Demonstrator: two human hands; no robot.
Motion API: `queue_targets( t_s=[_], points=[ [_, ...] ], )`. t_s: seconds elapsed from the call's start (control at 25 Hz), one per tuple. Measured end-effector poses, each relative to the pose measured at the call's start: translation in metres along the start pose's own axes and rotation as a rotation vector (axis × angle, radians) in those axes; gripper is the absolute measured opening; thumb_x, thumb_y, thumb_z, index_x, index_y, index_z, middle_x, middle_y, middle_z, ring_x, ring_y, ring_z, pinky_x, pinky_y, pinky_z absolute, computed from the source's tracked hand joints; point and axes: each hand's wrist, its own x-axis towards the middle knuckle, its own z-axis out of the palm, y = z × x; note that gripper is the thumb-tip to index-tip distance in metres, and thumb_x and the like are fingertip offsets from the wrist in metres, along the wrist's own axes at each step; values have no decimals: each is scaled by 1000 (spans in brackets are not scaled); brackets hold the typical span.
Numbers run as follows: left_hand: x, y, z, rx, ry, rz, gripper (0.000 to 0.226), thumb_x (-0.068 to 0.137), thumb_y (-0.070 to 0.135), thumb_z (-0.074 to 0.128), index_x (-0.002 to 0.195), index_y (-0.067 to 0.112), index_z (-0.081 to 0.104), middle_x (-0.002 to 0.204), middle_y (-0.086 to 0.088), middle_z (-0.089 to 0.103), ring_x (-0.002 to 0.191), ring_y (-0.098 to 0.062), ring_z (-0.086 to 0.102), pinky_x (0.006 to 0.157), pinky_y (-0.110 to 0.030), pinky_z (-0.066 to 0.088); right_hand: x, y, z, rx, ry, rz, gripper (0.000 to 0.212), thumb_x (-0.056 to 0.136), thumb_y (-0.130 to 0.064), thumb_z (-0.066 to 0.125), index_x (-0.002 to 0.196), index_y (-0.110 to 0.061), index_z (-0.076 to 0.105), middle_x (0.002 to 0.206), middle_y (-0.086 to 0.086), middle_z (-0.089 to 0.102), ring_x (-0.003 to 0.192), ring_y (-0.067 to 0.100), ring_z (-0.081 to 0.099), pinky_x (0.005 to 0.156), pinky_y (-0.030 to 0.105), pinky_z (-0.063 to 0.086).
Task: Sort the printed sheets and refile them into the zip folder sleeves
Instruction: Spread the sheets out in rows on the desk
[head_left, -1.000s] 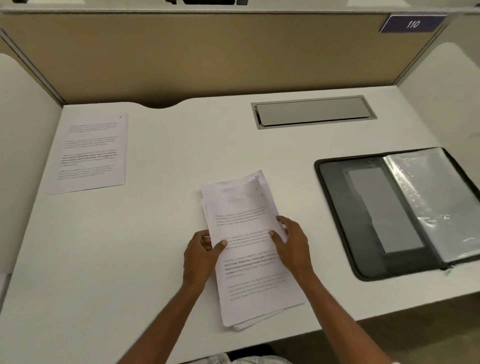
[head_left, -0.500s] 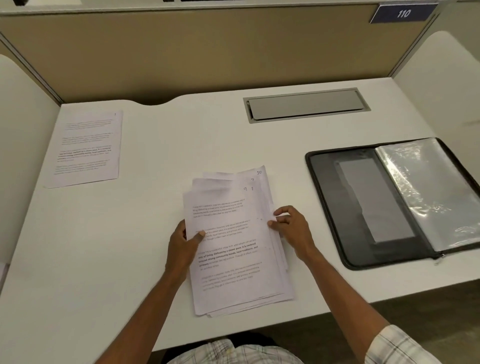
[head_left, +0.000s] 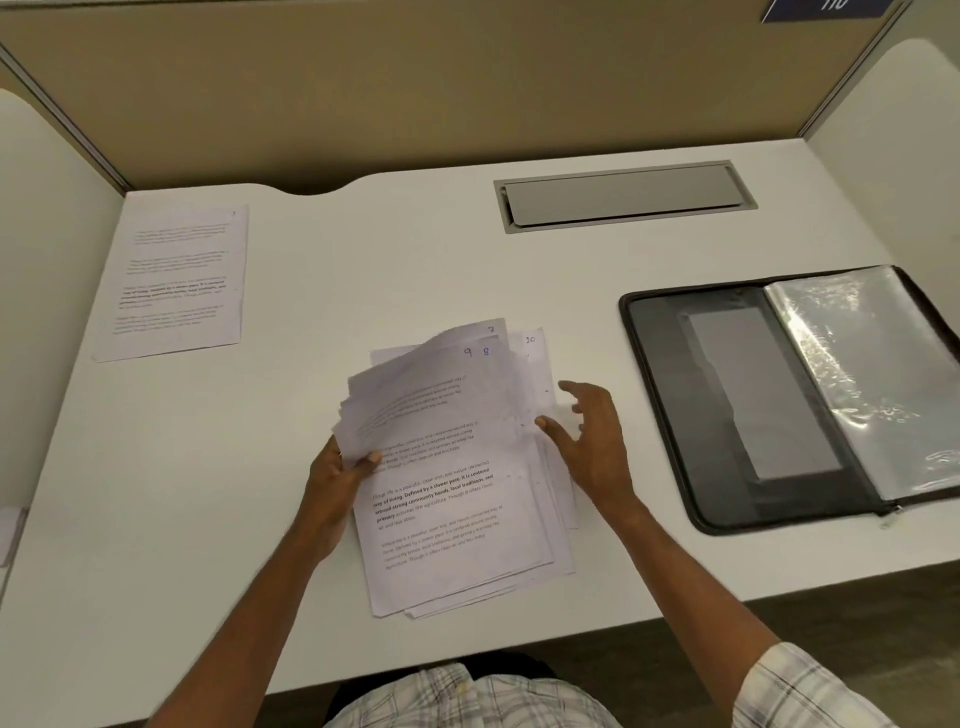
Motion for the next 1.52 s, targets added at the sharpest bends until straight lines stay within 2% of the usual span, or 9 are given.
queue_targets(
  t_s=[0.16, 0.28, 0.4, 0.52, 0.72, 0.88, 1.24, 1.32, 1.52],
  points=[
    [3, -2, -5, -59, 3, -2, 43, 93, 0, 69, 132, 16, 61, 124, -5, 73, 111, -27, 71, 95, -46, 57, 9, -18, 5, 224, -285, 202, 49, 101, -34, 62, 146, -19, 50, 140, 1, 60, 121, 12, 61, 103, 29, 51],
    [3, 1, -3, 12, -2, 24, 43, 93, 4, 71, 132, 17, 60, 125, -3, 73, 111, -25, 71, 91, -42, 59, 17, -18, 0, 482, -425, 355, 28, 101, -20, 65, 128, -16, 67, 116, 3, 75, 110, 18, 71, 102, 42, 55],
    [5, 6, 0, 129, 19, 37, 43, 90, 10, 78, 129, 18, 61, 119, -1, 74, 103, -21, 74, 81, -34, 60, 20, -18, 0, 440, -323, 391, 11, 90, -18, 78, 100, -14, 76, 94, 7, 79, 93, 26, 75, 93, 47, 60],
    [8, 8, 4, 176, 61, 28, 54, 84, 9, 83, 131, 15, 59, 116, -3, 75, 99, -22, 74, 78, -35, 61, 23, -19, 2, 313, -177, 402, 23, 78, -28, 89, 84, -14, 71, 74, -4, 71, 71, 12, 67, 69, 27, 57],
    [9, 6, -3, 305, 83, 130, 77, 83, 13, 85, 149, 21, 45, 132, -3, 67, 113, -23, 67, 93, -43, 58, 21, -11, -4, 202, -340, 455, 36, 84, -24, 84, 115, -15, 69, 103, 1, 75, 95, 18, 72, 86, 39, 61],
    [4, 8, -11, 325, 57, 193, 75, 88, 6, 79, 151, 23, 42, 137, -3, 63, 118, -22, 64, 96, -42, 56, 20, -2, -19, 224, -285, 462, 26, 88, -11, 79, 112, -13, 69, 100, 6, 77, 93, 27, 75, 83, 48, 63],
    [4, 3, -27, 542, 59, 254, 83, 92, -3, 67, 161, 22, 29, 154, -2, 50, 135, -27, 53, 113, -51, 45, 73, 20, -79, 563, -96, 564, 22, 99, -13, 64, 121, -11, 67, 109, 9, 76, 84, 20, 74, 78, 40, 63],
    [4, 3, -32, 593, 67, 289, 90, 90, -3, 68, 164, 23, 22, 160, -2, 41, 144, -26, 43, 119, -51, 37, 79, 30, -82, 574, -92, 592, 18, 100, -13, 62, 118, -12, 66, 114, 13, 74, 86, 24, 74, 84, 47, 62],
    [-15, 10, -4, 779, 198, 541, 84, 92, 14, 61, 164, 20, 18, 169, 1, 23, 153, -21, 23, 124, -42, 20, 64, 33, -56, 393, -119, 636, 17, 102, -19, 60, 119, -19, 65, 115, 13, 74, 83, 20, 72, 73, 36, 60]
  ],
)
